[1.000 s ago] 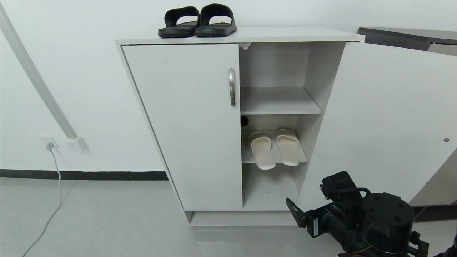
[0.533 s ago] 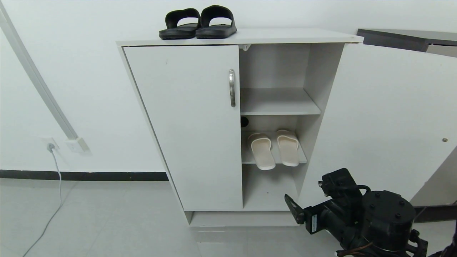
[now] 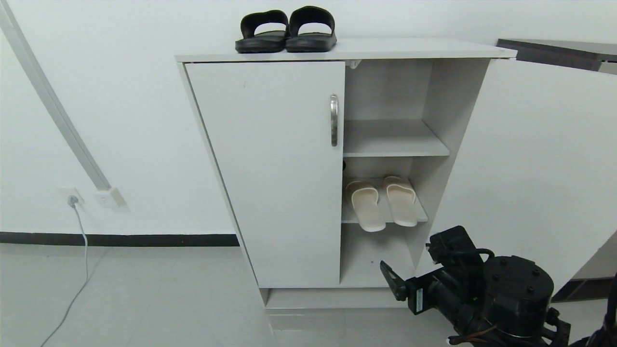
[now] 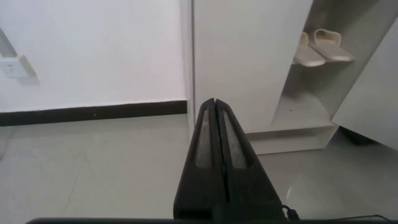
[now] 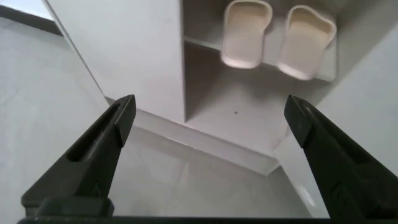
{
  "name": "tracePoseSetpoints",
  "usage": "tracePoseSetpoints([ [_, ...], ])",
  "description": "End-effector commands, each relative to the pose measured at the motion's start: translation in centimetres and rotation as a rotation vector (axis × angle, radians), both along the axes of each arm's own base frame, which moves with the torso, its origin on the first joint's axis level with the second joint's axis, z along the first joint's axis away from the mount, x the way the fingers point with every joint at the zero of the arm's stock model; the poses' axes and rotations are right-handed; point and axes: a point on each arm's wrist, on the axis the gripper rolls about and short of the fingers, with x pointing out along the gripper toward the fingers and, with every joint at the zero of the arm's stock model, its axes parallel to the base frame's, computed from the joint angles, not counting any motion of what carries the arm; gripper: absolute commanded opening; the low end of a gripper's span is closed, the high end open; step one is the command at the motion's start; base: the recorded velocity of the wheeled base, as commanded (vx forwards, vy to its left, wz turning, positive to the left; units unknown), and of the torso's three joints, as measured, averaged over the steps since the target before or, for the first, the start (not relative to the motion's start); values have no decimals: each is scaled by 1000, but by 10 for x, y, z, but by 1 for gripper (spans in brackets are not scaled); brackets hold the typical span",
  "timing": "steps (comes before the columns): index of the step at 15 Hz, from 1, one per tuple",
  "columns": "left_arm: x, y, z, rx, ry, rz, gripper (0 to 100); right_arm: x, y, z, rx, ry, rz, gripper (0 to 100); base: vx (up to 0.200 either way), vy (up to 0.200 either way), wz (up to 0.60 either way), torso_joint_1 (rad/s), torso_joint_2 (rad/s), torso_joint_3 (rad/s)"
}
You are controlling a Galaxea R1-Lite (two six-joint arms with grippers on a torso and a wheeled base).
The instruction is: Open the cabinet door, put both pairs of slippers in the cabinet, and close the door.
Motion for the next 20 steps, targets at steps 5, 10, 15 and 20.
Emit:
tracePoseSetpoints([
  [5, 0, 0, 1, 1, -1, -3, 0, 0, -1, -3, -12, 10, -1, 100, 0, 200, 0, 3, 3, 3],
  [10, 0, 0, 1, 1, -1, -3, 0, -4, -4, -2, -16, 7, 0, 100, 0, 200, 0, 0, 2, 1],
  [15, 0, 0, 1, -9, 0, 0, 0, -5, -4, -5, -20, 13, -1, 100, 0, 0, 0, 0, 0, 0],
  [20, 0, 0, 1, -8, 0, 0, 0, -6, -5, -5, -13, 7, 2, 100, 0, 0, 0, 0, 0, 0],
])
